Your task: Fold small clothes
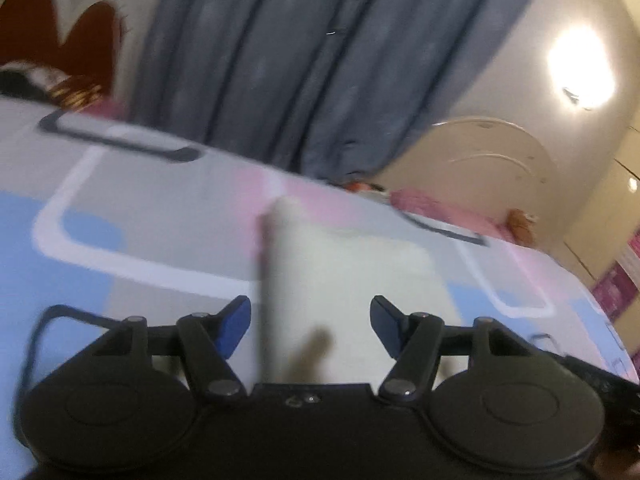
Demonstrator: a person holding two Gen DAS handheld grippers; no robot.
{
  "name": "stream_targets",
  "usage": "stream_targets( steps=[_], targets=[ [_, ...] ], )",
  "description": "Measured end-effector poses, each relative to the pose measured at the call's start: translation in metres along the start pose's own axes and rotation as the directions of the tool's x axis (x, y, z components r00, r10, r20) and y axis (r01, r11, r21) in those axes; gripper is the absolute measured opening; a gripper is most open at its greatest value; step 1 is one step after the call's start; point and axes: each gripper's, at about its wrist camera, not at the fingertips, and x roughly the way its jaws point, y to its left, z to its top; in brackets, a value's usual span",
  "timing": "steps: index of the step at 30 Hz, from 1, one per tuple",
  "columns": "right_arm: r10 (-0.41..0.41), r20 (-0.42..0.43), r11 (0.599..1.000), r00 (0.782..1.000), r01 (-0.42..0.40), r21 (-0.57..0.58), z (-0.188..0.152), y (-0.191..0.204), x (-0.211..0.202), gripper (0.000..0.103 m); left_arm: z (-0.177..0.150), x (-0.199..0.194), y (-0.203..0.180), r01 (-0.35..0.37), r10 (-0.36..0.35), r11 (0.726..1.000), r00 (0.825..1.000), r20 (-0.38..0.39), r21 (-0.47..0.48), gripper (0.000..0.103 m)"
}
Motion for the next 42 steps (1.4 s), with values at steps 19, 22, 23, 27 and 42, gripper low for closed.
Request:
stream_targets(
  steps=[19, 22, 23, 27, 42],
  targets=[
    [-0.078, -0.139, 0.995, 0.987, 0.068, -0.073, -0.005, 0.014, 0.069, 0.020, -0.025, 0.026, 0.017, -0.008, 0.020, 0.996, 0.992, -0.127, 0.090, 0.063],
    [-0.073, -0.118, 0.994, 0.990, 0.062, -0.093, -0.004, 0.016, 0.064, 0.013, -0.024, 0.025, 0.013, 0.007, 0.007, 0.994, 0.991, -0.134, 0.105, 0.058],
    [-0.075, -0.101, 0.991, 0.992, 0.063, -0.114, -0.003, 0.019, 0.059, 0.012, -0.022, 0.027, 0.010, 0.015, 0.000, 0.994, 0.991, -0.137, 0.107, 0.057],
    [-0.080, -0.087, 0.990, 0.993, 0.069, -0.126, 0.002, 0.019, 0.044, 0.011, -0.022, 0.026, -0.005, 0.061, -0.043, 0.991, 0.989, -0.144, 0.123, 0.055],
    [-0.048, -0.091, 0.999, 0.995, 0.050, 0.022, -0.007, -0.012, 0.000, 0.025, -0.034, -0.015, 0.021, 0.090, -0.080, 0.992, 0.990, -0.117, 0.084, 0.060]
  ],
)
